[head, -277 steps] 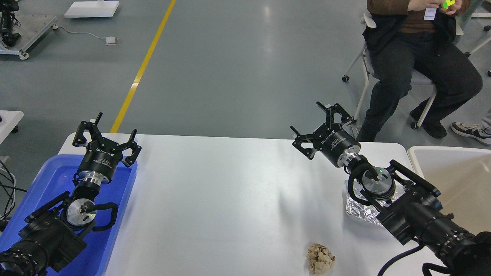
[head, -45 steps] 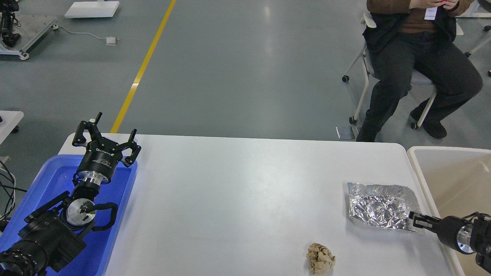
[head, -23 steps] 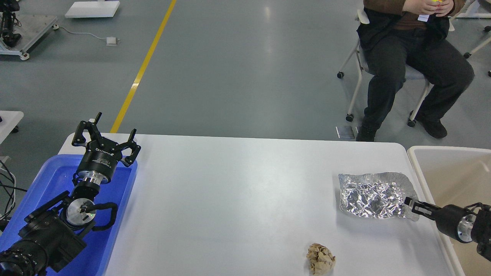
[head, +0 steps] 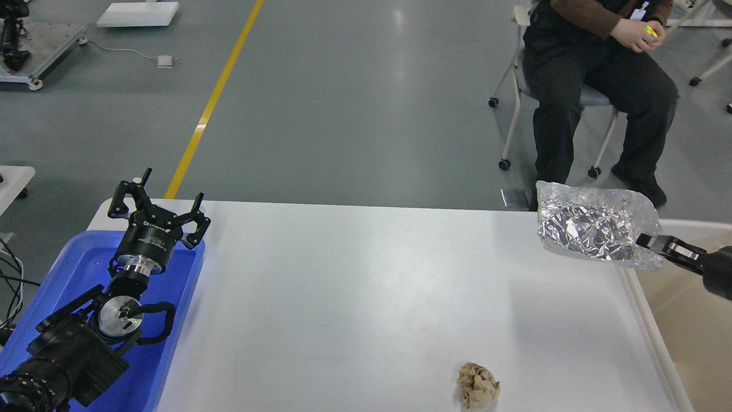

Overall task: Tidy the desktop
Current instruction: 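Lift the foil bag with the right gripper over the white bin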

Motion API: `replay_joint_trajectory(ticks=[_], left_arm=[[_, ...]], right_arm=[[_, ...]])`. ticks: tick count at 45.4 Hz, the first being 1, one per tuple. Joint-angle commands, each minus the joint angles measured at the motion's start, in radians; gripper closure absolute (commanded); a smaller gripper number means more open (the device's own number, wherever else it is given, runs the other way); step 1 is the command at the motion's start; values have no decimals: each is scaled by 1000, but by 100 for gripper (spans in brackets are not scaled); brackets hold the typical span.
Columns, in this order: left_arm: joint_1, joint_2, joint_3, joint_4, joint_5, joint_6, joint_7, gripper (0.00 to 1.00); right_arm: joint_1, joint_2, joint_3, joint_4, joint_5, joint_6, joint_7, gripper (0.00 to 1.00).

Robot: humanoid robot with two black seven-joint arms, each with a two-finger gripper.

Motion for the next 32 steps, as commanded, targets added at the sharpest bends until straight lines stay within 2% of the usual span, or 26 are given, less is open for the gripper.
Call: replay_joint_trajectory(ticks=[1,8,10,18,32], left_arm=[[0,0,0,0,0,0,0,0],[0,0,0,0,0,0,0,0],[0,0,0,0,0,0,0,0],[0,0,0,0,0,0,0,0],[0,0,0,0,0,0,0,0]], right_arm=[[131,-177,2,143,12,108,-4,100],[137,-186,3,107,16,113,-34,100],[127,-186,2,61,53,125,-88,100],[58,-144,-6,-82,226,131,-188,100],[-96,37,0,-386,603,131,-429,100]])
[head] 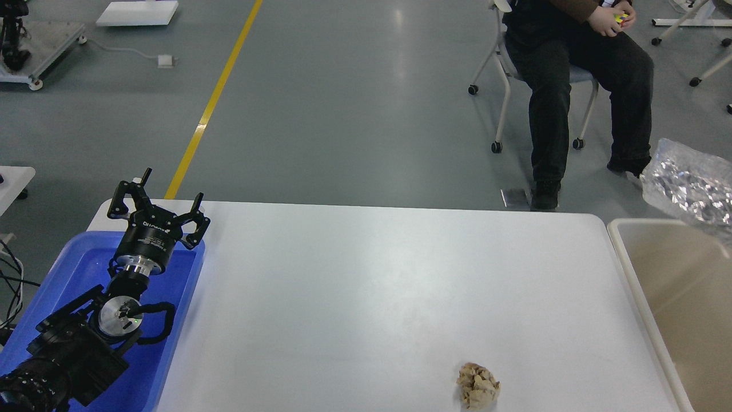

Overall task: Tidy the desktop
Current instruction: 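Lift the foil bag with the right gripper over the white bin, then release the foil bag into the white bin with the right gripper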

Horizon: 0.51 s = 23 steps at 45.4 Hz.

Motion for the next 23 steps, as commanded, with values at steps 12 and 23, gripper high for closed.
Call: replay_joint_trajectory(ticks=[12,23], left_arm=[[0,0,0,0,0,0,-1,0],[0,0,2,0,0,0,0,0]], right_arm=[[-199,310,28,-441,509,-36,-341,100],[-275,437,139,-543,522,-113,-410,100]])
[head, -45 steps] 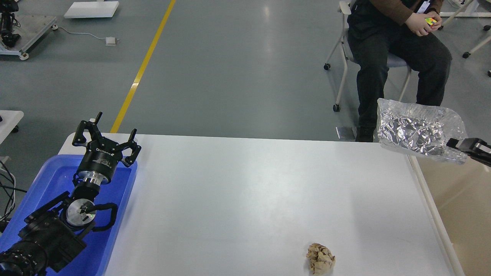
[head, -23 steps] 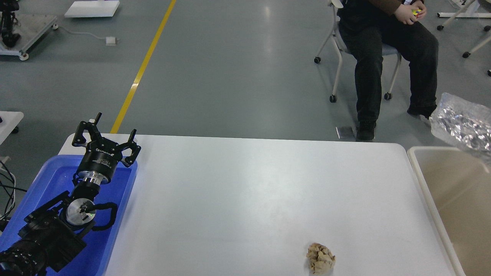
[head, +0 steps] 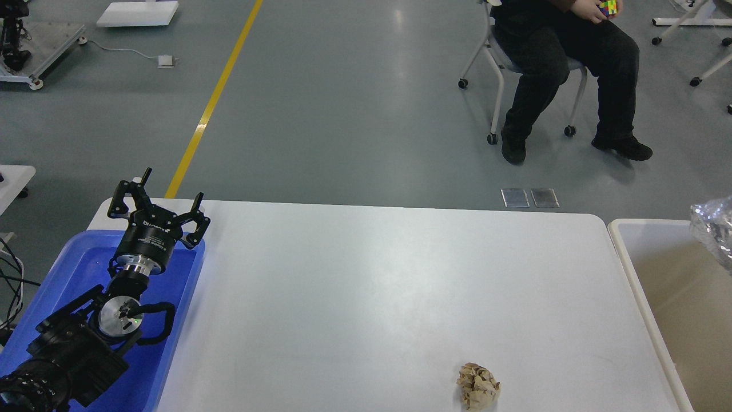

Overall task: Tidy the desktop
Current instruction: 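Release the foil bag into the white bin with the right gripper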

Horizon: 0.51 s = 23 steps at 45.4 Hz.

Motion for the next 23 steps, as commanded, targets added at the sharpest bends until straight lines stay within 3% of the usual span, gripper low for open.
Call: replay_joint_trajectory(ticks=[1,9,23], left_arm=[[0,0,1,0,0,0,-1,0],[0,-1,1,0,0,0,-1,0],[0,0,1,0,0,0,-1,0]], right_arm=[[-74,131,80,-115,71,-75,-95,100],[-92,182,96,-115,73,-133,-118,100],[-128,211,143,-115,73,-173,-119,100]])
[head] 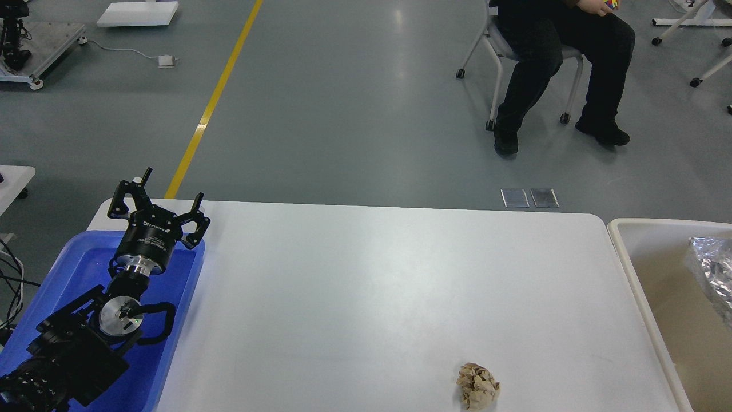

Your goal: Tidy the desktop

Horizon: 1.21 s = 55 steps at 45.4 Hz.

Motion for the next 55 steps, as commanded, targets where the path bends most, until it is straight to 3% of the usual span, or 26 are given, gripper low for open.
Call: replay_joint_trajectory(ticks=[1,6,11,13,14,15,27,41,47,51,55], left_arm=[[0,0,-1,0,0,0,0,0],[0,0,0,0,0,0,1,0],[0,0,0,0,0,0,0,0],[0,0,0,0,0,0,0,0],[0,0,0,0,0,0,0,0],[0,0,0,0,0,0,0,0],[0,0,0,0,0,0,1,0],[0,0,2,0,0,0,0,0],[-2,0,2,0,-2,2,0,0],[-2,0,2,0,-2,3,0,0],[-2,0,3,0,-2,3,0,0]], right_arm=[[-36,36,41,-10,6,-43,-12,100],[-49,38,70,-10,8,-49,-11,100],[-59,38,113,-10,8,-51,-9,52],[-64,39,124,-10,8,-51,-8,19],[-64,39,130,-8,8,-52,-5,7],[-65,39,134,-8,8,-51,-3,3],[-39,35,140,2,6,-49,-3,1],[161,22,209,34,8,-34,-1,1],[217,-85,384,238,12,-5,-3,1],[209,-168,524,442,32,78,-3,1],[201,-186,602,550,92,153,-3,1]])
